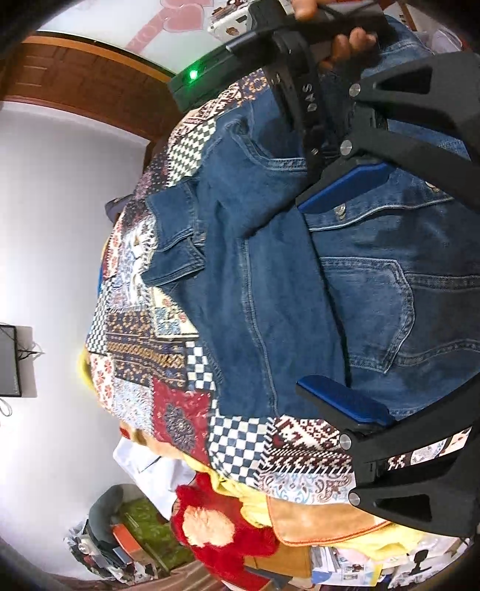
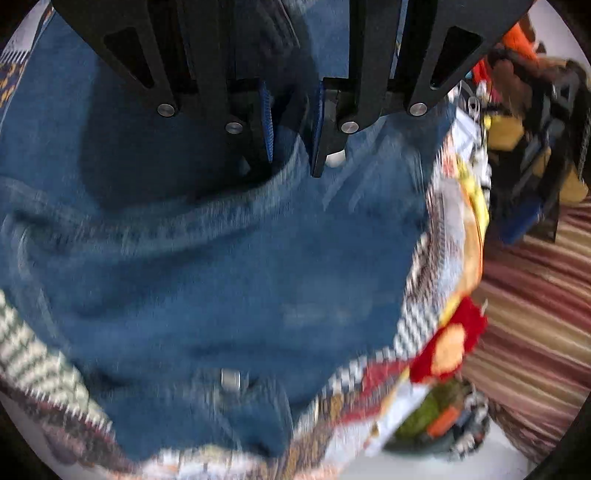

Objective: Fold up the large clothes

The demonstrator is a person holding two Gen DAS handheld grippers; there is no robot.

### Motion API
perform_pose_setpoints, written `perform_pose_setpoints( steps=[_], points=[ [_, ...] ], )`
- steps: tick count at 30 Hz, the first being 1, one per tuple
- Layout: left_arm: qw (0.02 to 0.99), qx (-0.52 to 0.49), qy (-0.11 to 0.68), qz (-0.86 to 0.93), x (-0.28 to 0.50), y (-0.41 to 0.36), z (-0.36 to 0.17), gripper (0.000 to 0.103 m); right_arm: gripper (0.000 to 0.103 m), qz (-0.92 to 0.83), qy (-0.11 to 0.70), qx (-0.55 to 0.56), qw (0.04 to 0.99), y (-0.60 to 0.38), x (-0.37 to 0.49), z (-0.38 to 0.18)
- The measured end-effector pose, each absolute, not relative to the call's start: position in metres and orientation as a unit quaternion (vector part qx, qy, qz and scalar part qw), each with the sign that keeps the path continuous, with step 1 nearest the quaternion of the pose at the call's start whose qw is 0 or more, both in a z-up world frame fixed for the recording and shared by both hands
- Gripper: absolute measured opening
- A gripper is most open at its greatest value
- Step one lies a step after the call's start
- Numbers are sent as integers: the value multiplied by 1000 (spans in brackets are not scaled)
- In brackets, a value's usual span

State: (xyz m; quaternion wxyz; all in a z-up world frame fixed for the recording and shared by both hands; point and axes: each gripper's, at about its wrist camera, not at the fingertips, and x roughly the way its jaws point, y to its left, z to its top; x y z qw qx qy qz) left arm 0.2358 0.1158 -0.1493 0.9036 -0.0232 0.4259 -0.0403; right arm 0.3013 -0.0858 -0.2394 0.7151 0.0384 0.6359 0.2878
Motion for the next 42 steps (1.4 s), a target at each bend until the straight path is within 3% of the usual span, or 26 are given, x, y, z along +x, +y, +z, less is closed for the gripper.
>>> perform_pose_setpoints(
  steps=[7,19,24,30,36,42],
  points=[
    [898,-6,435,-61,249,87,-149,89,15,300,634,59,710,-111,288,-221],
    [890,90,426,-138,299,-21,-136,91,15,196,490,29,849,-231,283,-127],
    [859,111,458,-198,328,-72,-155,88,15,140,472,3,870,-269,278,-128],
    [810,124,528,-225,368,-116,-203,84,15,134,499,50,855,-298,279,-161],
    [794,74,556,-233,396,-111,-228,76,15,140,550,96,818,-293,274,-212],
    [798,31,563,-213,415,-96,-228,47,15,116,558,104,815,-284,260,-235]
  ],
)
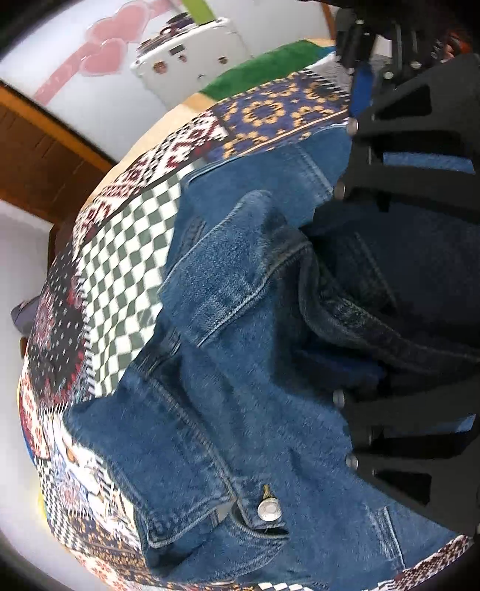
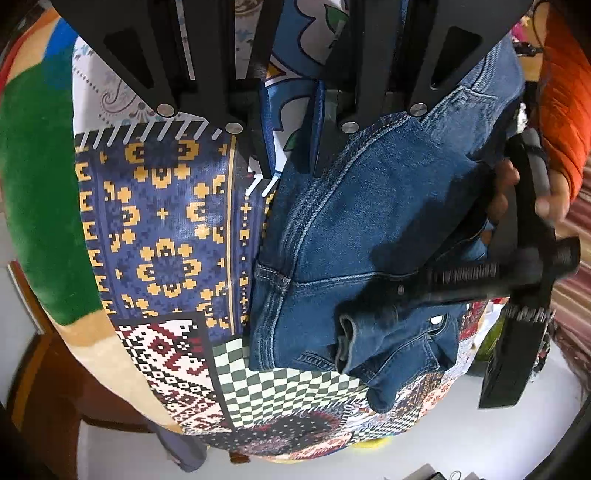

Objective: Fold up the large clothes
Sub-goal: 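Grasp the jacket hem with the left gripper and lift it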

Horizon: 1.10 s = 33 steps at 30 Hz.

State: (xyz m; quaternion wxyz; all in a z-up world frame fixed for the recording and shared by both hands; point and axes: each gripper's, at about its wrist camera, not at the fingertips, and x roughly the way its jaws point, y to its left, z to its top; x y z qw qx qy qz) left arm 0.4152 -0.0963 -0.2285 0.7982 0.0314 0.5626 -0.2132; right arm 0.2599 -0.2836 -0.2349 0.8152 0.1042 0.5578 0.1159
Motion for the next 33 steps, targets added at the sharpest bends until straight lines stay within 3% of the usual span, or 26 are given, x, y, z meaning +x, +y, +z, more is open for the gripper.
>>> perform_pose_setpoints(
  steps=[2,6,8,17,19,24,33],
  points=[
    [807,43,553,-201,414,-95,-223,36,15,113,556,110,816,-285,260,-235],
    [838,26,512,-190,409,-76,-192,32,15,112,562,122,810,-290,260,-235],
    [855,15,488,-177,404,-58,-170,23,15,111,564,119,810,-291,258,-235],
    [911,-24,397,-112,366,45,-96,19,15,93,561,123,813,-289,260,-230],
    [915,-29,390,-95,354,71,-94,13,15,89,560,122,814,-288,262,-228],
    [912,-67,402,-53,316,122,-121,13,15,78,554,119,821,-280,268,-223],
    [830,-228,509,-12,259,190,-239,15,15,55,555,111,823,-271,263,-223]
  ],
)
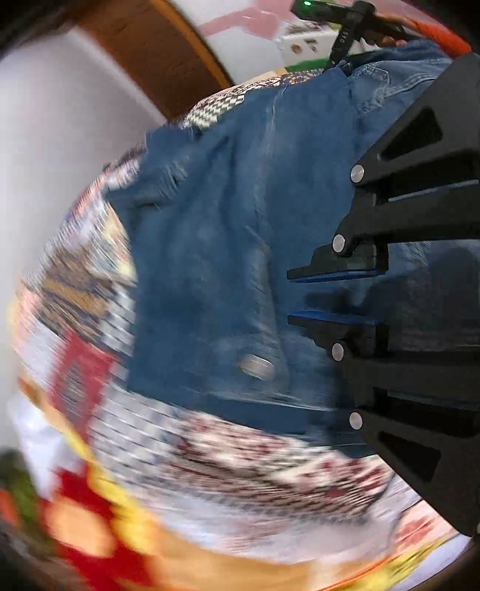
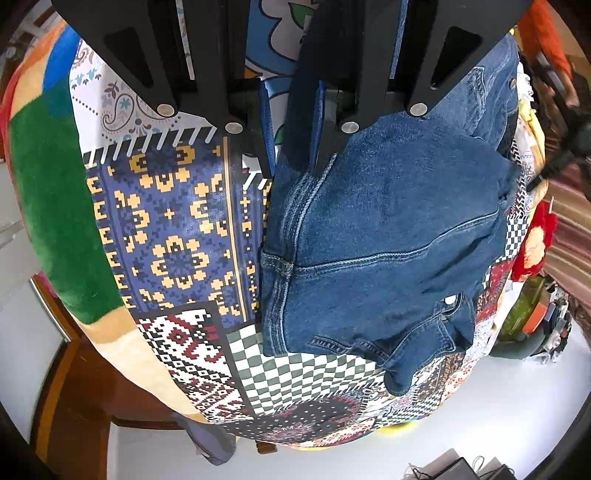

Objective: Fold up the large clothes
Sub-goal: 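Grasp the jacket hem with the left gripper and lift it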

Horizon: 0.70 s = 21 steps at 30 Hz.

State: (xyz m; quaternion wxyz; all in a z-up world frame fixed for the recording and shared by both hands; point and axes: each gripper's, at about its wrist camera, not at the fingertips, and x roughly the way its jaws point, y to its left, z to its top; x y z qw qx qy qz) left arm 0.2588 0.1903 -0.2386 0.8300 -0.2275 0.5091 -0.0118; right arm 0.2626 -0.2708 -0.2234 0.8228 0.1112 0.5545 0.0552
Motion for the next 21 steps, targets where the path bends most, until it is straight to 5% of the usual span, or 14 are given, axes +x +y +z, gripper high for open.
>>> perform_pose_setpoints(
  steps=[4,5,12,16,21],
  points=[
    [809,-315,496,-10,238,209,-252,64,15,52,558,111,821,-271,261,-224],
    [810,-330,485,-9,235,212,-252,68,15,52,558,110,821,-271,260,-225],
    [736,-467,489,-48,256,225,-285,69,15,50,556,114,821,-272,259,-226],
    [736,-458,498,-11,271,217,-305,69,15,52,558,119,819,-274,259,-229],
    [806,-319,490,94,278,201,-283,40,15,58,561,110,819,-274,261,-227]
  ],
)
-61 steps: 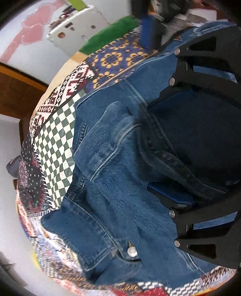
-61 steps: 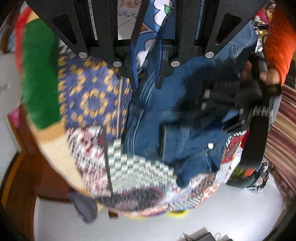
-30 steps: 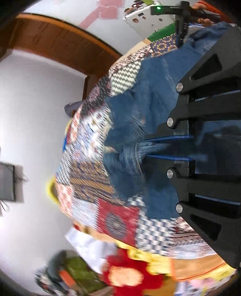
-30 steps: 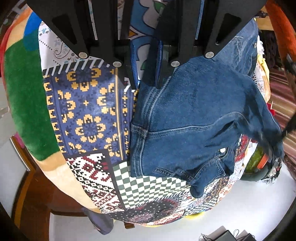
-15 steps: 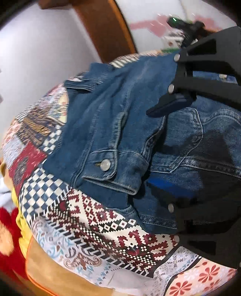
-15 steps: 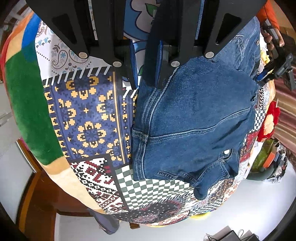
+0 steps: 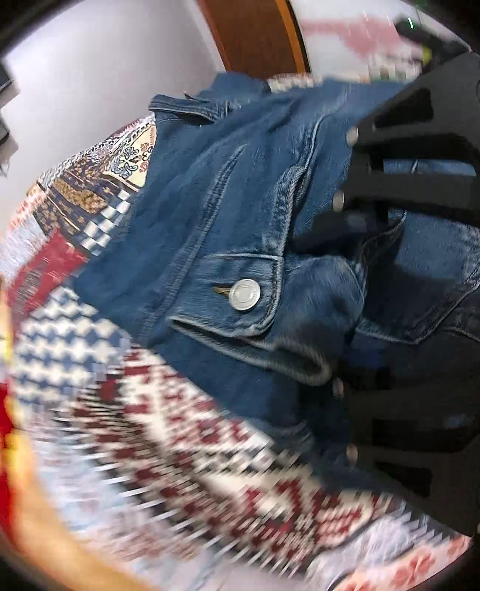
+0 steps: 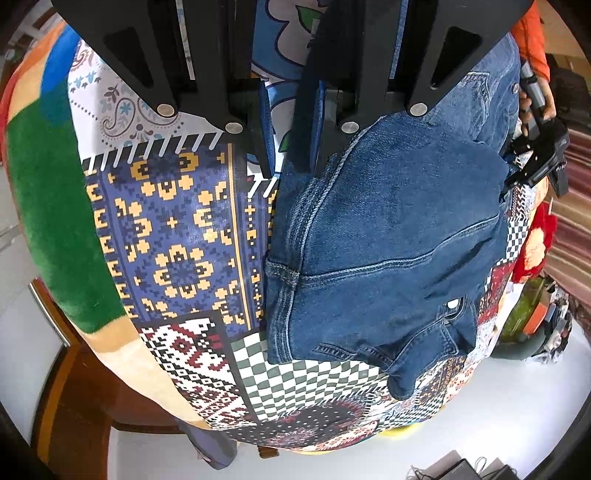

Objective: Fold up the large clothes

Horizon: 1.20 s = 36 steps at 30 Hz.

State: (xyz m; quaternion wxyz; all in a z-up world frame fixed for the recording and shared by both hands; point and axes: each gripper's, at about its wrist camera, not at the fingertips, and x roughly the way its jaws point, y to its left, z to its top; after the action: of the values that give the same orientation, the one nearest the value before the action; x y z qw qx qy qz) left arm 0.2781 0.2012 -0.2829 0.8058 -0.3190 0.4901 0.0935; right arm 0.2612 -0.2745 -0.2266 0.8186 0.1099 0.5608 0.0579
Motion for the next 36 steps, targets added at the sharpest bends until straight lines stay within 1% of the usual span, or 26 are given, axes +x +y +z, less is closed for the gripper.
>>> perform_pose_setpoints(
  steps=[2,5,8,12,15,19,22,24,25,26,30,34,35,36],
  points=[
    [824,-280,482,102,276,194,-269,31,15,61,555,105,823,-275,263,-222],
    [840,-272,460,90,268,193,-242,29,15,60,535,117,834,-280,267,-214],
    [858,-264,434,70,265,195,-212,29,15,59,531,124,836,-283,277,-211],
    [881,-217,416,59,277,188,-186,28,15,68,529,92,841,-269,292,-206],
    [879,-206,425,64,283,188,-193,28,15,83,528,60,843,-252,302,-204],
    [860,-205,462,76,278,197,-228,29,15,100,553,-16,827,-225,316,-229],
    [842,-203,494,77,274,201,-261,32,15,110,546,-67,828,-213,317,-241],
    [837,-200,503,78,271,202,-275,39,15,111,543,-83,828,-211,315,-241],
    [838,-195,503,85,270,203,-279,46,15,112,543,-92,827,-210,316,-242],
    [838,-195,503,87,268,205,-282,48,15,114,544,-99,825,-209,317,-242],
    [835,-202,506,83,264,209,-282,51,15,115,546,-110,822,-208,317,-243],
    [835,-173,516,79,249,204,-273,55,15,107,534,-145,826,-203,309,-241],
    [836,-167,516,78,243,202,-270,58,15,105,530,-151,828,-202,307,-241],
    [837,-159,517,83,238,201,-266,63,15,103,527,-156,829,-202,305,-241]
  ],
)
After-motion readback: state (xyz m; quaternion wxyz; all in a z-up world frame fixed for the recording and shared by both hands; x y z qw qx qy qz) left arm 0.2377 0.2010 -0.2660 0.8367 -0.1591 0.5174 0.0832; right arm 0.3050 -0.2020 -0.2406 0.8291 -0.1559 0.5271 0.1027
